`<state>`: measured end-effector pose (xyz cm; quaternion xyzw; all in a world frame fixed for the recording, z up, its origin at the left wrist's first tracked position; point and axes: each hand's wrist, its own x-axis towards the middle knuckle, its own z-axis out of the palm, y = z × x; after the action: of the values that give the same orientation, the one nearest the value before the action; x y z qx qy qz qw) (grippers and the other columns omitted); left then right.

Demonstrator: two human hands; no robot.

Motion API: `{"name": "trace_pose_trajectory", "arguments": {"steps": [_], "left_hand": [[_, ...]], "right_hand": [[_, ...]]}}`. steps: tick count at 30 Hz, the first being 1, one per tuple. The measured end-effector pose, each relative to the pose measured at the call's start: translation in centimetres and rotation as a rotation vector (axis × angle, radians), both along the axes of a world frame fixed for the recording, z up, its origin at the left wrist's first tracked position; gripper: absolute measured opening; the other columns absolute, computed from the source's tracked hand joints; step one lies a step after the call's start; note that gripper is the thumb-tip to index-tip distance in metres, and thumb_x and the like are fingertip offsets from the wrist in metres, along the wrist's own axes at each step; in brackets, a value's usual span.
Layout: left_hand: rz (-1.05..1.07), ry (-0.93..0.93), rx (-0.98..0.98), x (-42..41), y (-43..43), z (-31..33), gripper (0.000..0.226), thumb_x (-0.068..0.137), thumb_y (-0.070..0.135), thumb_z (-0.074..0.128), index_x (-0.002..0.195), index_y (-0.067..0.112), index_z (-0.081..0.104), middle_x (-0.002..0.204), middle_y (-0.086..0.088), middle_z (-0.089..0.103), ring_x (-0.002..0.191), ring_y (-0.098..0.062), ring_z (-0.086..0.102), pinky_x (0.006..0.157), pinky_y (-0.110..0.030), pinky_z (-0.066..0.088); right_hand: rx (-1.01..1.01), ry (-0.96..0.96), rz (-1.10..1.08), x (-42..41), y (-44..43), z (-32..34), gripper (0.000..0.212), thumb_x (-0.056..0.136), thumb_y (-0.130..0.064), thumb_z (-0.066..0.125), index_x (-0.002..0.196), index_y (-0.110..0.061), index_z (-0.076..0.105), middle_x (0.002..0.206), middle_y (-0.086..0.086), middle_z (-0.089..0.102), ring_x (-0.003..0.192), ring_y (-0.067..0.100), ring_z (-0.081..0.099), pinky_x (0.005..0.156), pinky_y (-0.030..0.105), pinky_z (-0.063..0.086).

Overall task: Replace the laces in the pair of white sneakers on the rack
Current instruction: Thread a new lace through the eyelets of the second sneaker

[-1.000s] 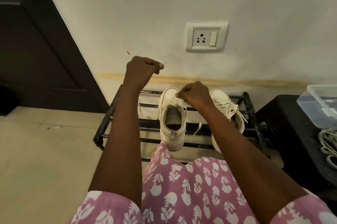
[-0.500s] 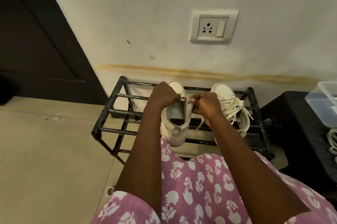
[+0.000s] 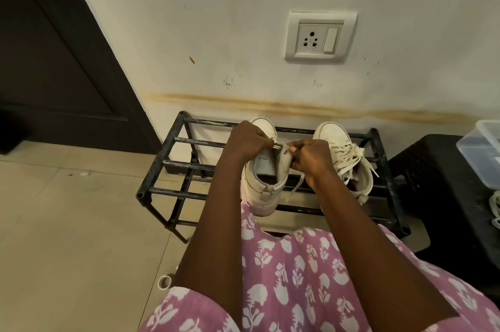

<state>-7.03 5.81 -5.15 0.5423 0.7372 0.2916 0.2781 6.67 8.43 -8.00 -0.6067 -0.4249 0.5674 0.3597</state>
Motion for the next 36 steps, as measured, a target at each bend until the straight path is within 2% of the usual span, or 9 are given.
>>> {"name": "trace_pose_trajectory", "arguments": {"steps": [3,6,11,15,18,25,28,32,36], "left_hand": [[-0.004,-0.020,0.004,0.3,-0.1,0.2,0.012,0.072,0.014,0.071,0.076,0.004,0.076,0.047,0.003,0.050,0.047,-0.004,0.039,0.040,-0.010,0.028],[-0.014,0.006,0.006,0.6,0.0,0.2,0.014,0.072,0.017,0.072,0.081,0.007,0.077,0.059,-0.005,0.059,0.050,-0.003,0.042,0.046,-0.015,0.031],[-0.030,0.048,-0.005,1.1,0.1,0.2,0.016,0.072,0.020,0.074,0.083,0.009,0.078,0.070,-0.008,0.067,0.062,-0.011,0.052,0.050,-0.017,0.035],[-0.068,0.117,-0.029,1.8,0.2,0.1,0.018,0.074,0.022,0.072,0.083,0.007,0.077,0.081,-0.013,0.071,0.077,-0.021,0.063,0.068,-0.029,0.049],[-0.054,0.155,-0.032,2.0,0.2,0.0,0.021,0.074,0.025,0.072,0.085,0.008,0.077,0.086,-0.013,0.070,0.086,-0.024,0.064,0.075,-0.033,0.052],[0.027,0.173,-0.026,1.9,-0.2,-0.1,0.023,0.072,0.030,0.071,0.084,0.012,0.076,0.085,-0.008,0.067,0.083,-0.023,0.061,0.066,-0.027,0.044],[-0.004,0.159,-0.038,1.9,-0.2,-0.2,0.020,0.074,0.028,0.070,0.083,0.011,0.076,0.083,-0.010,0.069,0.083,-0.023,0.062,0.064,-0.025,0.040],[-0.045,0.188,-0.026,2.1,-0.3,-0.3,0.019,0.077,0.025,0.068,0.083,0.010,0.076,0.079,-0.010,0.066,0.083,-0.024,0.061,0.064,-0.026,0.037],[-0.075,0.208,-0.003,2.2,-0.2,-0.3,0.019,0.080,0.027,0.067,0.085,0.011,0.076,0.084,-0.008,0.069,0.077,-0.017,0.056,0.065,-0.026,0.037]], "right_hand": [[-0.001,0.013,-0.008,0.2,0.0,0.1,0.018,0.090,0.009,0.049,0.092,0.005,0.067,0.081,0.013,0.063,0.078,0.023,0.061,0.064,0.031,0.055],[-0.001,0.017,-0.015,0.2,-0.2,0.2,0.020,0.090,0.009,0.051,0.083,-0.001,0.067,0.086,0.015,0.064,0.079,0.024,0.062,0.063,0.031,0.056],[-0.009,0.039,-0.005,0.3,-0.4,0.5,0.021,0.090,0.008,0.051,0.081,-0.002,0.067,0.077,0.010,0.063,0.069,0.017,0.061,0.052,0.024,0.051],[-0.006,0.051,-0.011,0.4,-0.6,0.7,0.027,0.090,0.008,0.050,0.073,-0.008,0.064,0.087,0.014,0.064,0.077,0.022,0.063,0.054,0.027,0.052],[-0.005,0.042,-0.015,0.6,-0.7,0.9,0.024,0.089,0.007,0.052,0.074,-0.008,0.062,0.094,0.017,0.066,0.085,0.027,0.065,0.058,0.030,0.054],[0.027,-0.014,-0.004,0.4,-0.9,1.0,0.027,0.087,0.009,0.050,0.071,-0.010,0.060,0.090,0.016,0.066,0.082,0.027,0.065,0.059,0.030,0.055],[0.032,-0.014,-0.011,0.2,-1.0,1.0,0.027,0.086,0.009,0.052,0.069,-0.010,0.060,0.088,0.016,0.066,0.081,0.026,0.065,0.061,0.032,0.056],[0.037,-0.007,-0.029,0.2,-1.3,1.0,0.026,0.088,0.003,0.057,0.068,-0.013,0.061,0.088,0.014,0.066,0.080,0.025,0.065,0.055,0.028,0.053],[0.038,-0.023,-0.015,0.2,-1.4,1.1,0.016,0.089,-0.002,0.060,0.075,-0.011,0.064,0.090,0.014,0.066,0.084,0.026,0.066,0.058,0.028,0.054]]}}
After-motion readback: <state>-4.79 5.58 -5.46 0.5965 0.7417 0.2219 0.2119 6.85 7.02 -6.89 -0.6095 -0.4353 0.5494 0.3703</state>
